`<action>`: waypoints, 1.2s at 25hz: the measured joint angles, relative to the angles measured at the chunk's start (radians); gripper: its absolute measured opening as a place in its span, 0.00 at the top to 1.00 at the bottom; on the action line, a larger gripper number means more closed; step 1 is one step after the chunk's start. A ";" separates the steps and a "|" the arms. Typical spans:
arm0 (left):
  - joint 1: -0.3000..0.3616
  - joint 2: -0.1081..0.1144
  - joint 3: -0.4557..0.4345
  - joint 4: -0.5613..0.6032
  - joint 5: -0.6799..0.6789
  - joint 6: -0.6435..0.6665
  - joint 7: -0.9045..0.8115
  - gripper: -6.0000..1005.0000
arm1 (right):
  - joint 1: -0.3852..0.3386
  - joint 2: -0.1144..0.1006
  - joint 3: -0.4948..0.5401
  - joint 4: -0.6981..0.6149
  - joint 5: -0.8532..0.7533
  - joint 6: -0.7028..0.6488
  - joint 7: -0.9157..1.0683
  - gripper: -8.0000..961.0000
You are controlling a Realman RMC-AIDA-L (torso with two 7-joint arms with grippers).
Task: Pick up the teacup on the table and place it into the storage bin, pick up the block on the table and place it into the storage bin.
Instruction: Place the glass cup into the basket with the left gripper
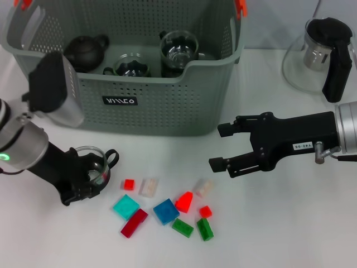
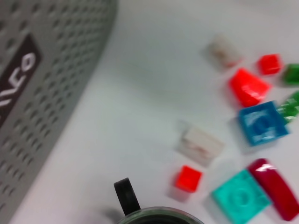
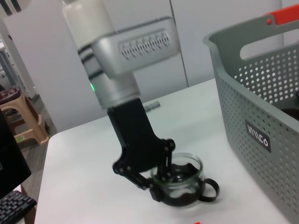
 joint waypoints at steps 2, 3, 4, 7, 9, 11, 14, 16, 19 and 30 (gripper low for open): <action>0.001 0.000 -0.013 0.057 -0.005 0.069 -0.011 0.94 | 0.000 -0.001 0.000 0.000 -0.001 0.000 0.000 0.02; 0.004 -0.001 -0.022 0.088 -0.007 0.105 -0.018 0.94 | 0.000 -0.003 0.000 0.000 0.000 0.000 0.000 0.02; 0.005 -0.002 -0.035 0.120 -0.010 0.134 -0.022 0.94 | 0.000 -0.003 0.000 0.000 0.000 0.000 -0.002 0.02; -0.001 -0.007 -0.108 0.208 -0.041 0.247 -0.037 0.94 | 0.001 -0.004 0.000 0.000 0.000 -0.001 -0.006 0.02; -0.022 -0.006 -0.161 0.257 -0.083 0.304 -0.078 0.94 | 0.002 -0.005 0.000 0.001 -0.001 -0.002 -0.009 0.02; -0.040 -0.004 -0.191 0.293 -0.136 0.333 -0.132 0.94 | 0.002 -0.006 0.000 0.001 -0.002 -0.003 -0.011 0.02; -0.072 0.002 -0.226 0.334 -0.251 0.381 -0.220 0.94 | 0.002 -0.007 0.000 0.001 -0.002 -0.004 -0.011 0.02; -0.102 0.019 -0.246 0.343 -0.337 0.408 -0.280 0.94 | 0.002 -0.008 0.000 0.001 -0.002 -0.005 -0.005 0.02; -0.151 0.063 -0.266 0.339 -0.444 0.400 -0.363 0.94 | 0.004 -0.009 0.000 0.001 -0.003 -0.008 0.002 0.02; -0.320 0.185 -0.187 0.002 -0.386 -0.101 -0.390 0.94 | 0.008 -0.011 0.014 0.006 -0.003 -0.011 0.024 0.02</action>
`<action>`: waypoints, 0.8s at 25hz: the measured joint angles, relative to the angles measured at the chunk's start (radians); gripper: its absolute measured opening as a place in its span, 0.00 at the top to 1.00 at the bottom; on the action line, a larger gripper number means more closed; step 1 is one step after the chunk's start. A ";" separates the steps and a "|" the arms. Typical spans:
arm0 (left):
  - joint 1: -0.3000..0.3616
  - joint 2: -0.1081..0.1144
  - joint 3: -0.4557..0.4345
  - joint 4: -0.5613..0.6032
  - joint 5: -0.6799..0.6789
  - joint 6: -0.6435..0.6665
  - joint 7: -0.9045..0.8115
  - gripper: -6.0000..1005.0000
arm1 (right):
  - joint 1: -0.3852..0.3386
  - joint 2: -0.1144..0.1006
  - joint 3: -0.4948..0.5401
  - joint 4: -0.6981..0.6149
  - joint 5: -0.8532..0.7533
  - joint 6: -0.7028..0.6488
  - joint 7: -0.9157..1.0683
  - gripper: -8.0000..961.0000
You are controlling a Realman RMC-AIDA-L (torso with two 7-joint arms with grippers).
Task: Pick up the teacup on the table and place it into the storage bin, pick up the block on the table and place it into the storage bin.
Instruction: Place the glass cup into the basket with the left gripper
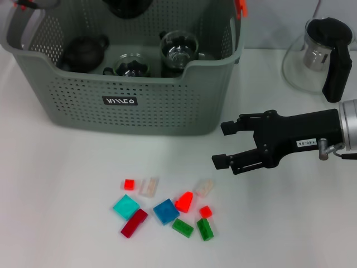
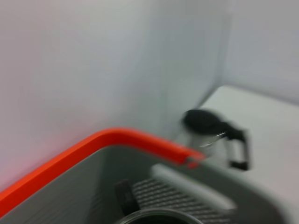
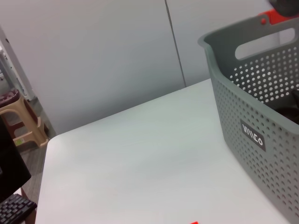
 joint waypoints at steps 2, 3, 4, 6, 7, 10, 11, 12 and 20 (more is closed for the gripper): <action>-0.014 0.003 0.023 -0.051 0.023 -0.064 0.001 0.94 | 0.000 0.000 0.000 0.000 0.000 0.000 0.005 0.02; -0.051 0.007 0.085 -0.180 0.080 -0.205 0.001 0.94 | 0.000 0.000 0.000 0.000 0.000 0.000 0.006 0.02; -0.061 0.006 0.100 -0.212 0.094 -0.237 0.001 0.94 | 0.000 0.000 0.000 0.000 0.000 0.000 0.008 0.02; -0.090 0.000 0.125 -0.289 0.140 -0.319 0.001 0.94 | 0.000 0.000 -0.001 0.000 0.000 -0.001 0.013 0.02; -0.101 -0.004 0.131 -0.315 0.160 -0.348 0.000 0.94 | 0.000 0.000 -0.002 0.000 0.000 -0.001 0.014 0.02; -0.125 -0.019 0.139 -0.360 0.212 -0.419 -0.003 0.94 | 0.000 0.000 -0.004 0.000 0.000 -0.001 0.016 0.02; -0.128 -0.024 0.143 -0.366 0.228 -0.433 -0.006 0.94 | 0.000 0.000 -0.005 0.000 0.000 -0.001 0.016 0.02; -0.129 -0.030 0.146 -0.370 0.246 -0.452 -0.009 0.94 | 0.000 0.000 -0.006 0.000 0.000 -0.001 0.016 0.02; -0.152 -0.072 0.168 -0.464 0.365 -0.625 -0.022 0.94 | 0.002 0.001 -0.007 0.000 0.000 -0.001 0.017 0.02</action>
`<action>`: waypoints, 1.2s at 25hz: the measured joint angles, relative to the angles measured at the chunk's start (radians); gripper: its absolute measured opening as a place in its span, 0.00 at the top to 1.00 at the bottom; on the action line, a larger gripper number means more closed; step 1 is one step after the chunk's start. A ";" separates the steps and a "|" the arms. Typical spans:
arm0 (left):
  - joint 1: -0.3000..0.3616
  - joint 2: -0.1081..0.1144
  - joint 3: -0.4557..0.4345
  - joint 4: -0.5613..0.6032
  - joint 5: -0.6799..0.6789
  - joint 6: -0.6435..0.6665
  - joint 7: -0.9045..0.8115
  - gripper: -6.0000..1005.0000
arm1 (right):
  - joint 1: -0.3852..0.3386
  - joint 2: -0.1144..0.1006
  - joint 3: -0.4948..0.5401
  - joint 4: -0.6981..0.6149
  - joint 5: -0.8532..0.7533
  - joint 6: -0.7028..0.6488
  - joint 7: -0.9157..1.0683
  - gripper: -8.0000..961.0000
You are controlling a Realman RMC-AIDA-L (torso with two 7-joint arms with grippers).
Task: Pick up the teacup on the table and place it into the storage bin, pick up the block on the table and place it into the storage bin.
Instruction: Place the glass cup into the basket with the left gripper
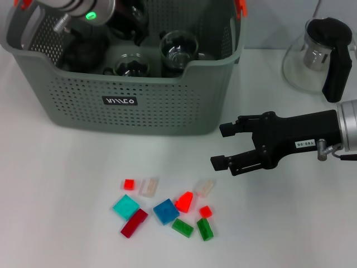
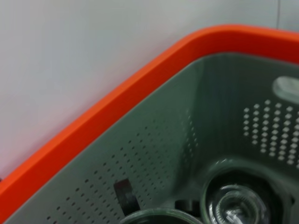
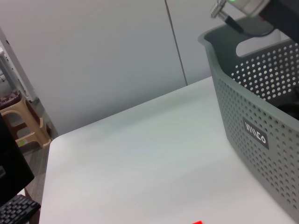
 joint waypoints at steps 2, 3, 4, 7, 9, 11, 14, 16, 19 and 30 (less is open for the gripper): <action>-0.008 -0.006 0.012 -0.030 0.017 -0.037 -0.002 0.94 | 0.001 0.001 -0.001 0.000 0.000 0.000 0.000 0.02; -0.011 -0.010 0.016 -0.045 0.025 -0.056 -0.003 0.94 | 0.002 0.002 -0.001 0.000 0.000 0.000 0.000 0.02; -0.013 -0.013 0.019 -0.056 0.035 -0.074 -0.003 0.94 | 0.002 0.003 -0.001 0.000 0.000 0.001 0.000 0.02; -0.017 -0.023 0.023 -0.075 0.063 -0.106 -0.003 0.94 | 0.003 0.003 -0.001 0.000 0.000 0.001 0.000 0.02; -0.018 -0.026 0.029 -0.086 0.078 -0.121 -0.003 0.94 | 0.003 0.003 -0.001 0.000 0.000 0.001 0.000 0.02; -0.018 -0.030 0.033 -0.092 0.089 -0.126 -0.004 0.94 | 0.003 0.004 -0.001 0.000 0.000 0.002 0.000 0.02; -0.019 -0.037 0.034 -0.094 0.107 -0.128 -0.005 0.94 | 0.002 0.005 -0.001 0.000 0.000 0.002 0.000 0.02; -0.019 -0.041 0.034 -0.094 0.118 -0.128 -0.005 0.94 | 0.001 0.005 -0.001 0.000 0.000 0.002 0.000 0.02; -0.019 -0.044 0.034 -0.090 0.124 -0.129 -0.005 0.94 | 0.002 0.005 -0.001 0.000 0.000 0.003 0.000 0.02; -0.008 -0.059 0.048 -0.053 0.129 -0.120 -0.005 0.92 | -0.001 0.004 -0.001 0.000 -0.002 0.002 0.000 0.02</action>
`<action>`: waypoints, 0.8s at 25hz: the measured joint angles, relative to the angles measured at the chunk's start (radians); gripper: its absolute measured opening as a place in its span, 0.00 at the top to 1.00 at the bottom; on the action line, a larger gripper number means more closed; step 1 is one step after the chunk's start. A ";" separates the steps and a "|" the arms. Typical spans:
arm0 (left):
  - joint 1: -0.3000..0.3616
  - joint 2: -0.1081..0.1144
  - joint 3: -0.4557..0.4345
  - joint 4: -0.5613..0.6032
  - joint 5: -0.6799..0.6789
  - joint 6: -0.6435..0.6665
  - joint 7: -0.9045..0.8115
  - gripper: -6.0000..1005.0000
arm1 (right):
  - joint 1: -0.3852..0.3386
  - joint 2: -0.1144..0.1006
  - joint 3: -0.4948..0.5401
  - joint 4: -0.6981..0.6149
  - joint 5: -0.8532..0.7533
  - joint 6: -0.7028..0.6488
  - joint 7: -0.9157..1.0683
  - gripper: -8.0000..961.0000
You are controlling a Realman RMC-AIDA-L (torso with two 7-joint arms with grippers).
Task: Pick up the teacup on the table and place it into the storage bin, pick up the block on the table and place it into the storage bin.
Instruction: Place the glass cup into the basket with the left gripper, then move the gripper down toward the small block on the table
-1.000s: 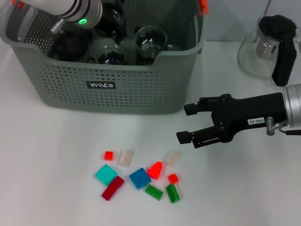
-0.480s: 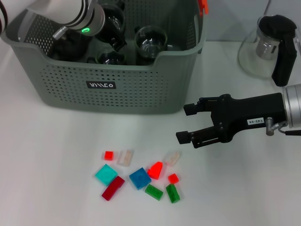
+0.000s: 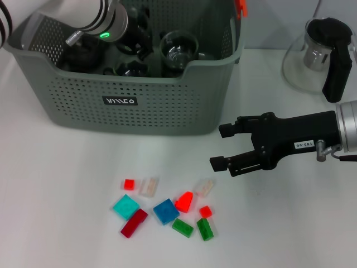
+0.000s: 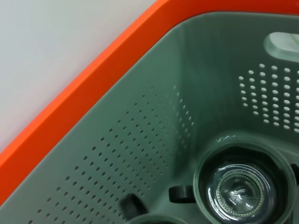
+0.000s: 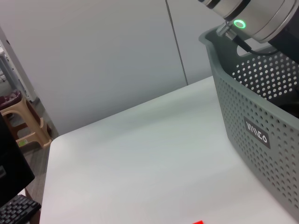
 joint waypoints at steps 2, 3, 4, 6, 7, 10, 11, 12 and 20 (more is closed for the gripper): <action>0.000 -0.003 0.010 0.002 0.000 0.000 0.000 0.88 | -0.001 0.000 0.000 0.000 0.000 0.000 0.000 0.02; 0.000 -0.003 0.014 0.002 0.000 0.000 0.000 0.86 | -0.002 0.000 0.000 0.000 0.000 0.000 0.000 0.02; 0.000 -0.003 0.020 0.002 0.000 0.000 0.000 0.84 | -0.002 0.000 0.000 0.000 0.000 0.000 0.000 0.02; 0.000 -0.004 0.024 0.002 0.000 0.000 0.000 0.80 | -0.003 -0.001 0.000 0.000 0.000 0.000 0.000 0.02; 0.000 -0.004 0.024 0.002 0.000 0.000 0.000 0.78 | -0.003 -0.001 0.000 0.000 0.000 0.000 0.000 0.02; 0.003 -0.005 0.022 0.021 0.000 0.002 -0.008 0.72 | -0.004 -0.002 0.000 0.000 0.000 0.000 0.000 0.02; 0.003 -0.005 0.022 0.021 0.000 0.002 -0.008 0.71 | -0.005 -0.002 0.000 0.000 0.000 0.000 0.000 0.02; 0.006 -0.004 0.021 0.031 0.000 0.002 -0.016 0.69 | -0.005 -0.002 0.001 0.000 0.000 0.000 0.000 0.02; 0.095 0.004 0.016 0.305 0.000 0.148 -0.089 0.58 | -0.004 -0.005 0.005 0.000 0.000 -0.001 -0.003 0.02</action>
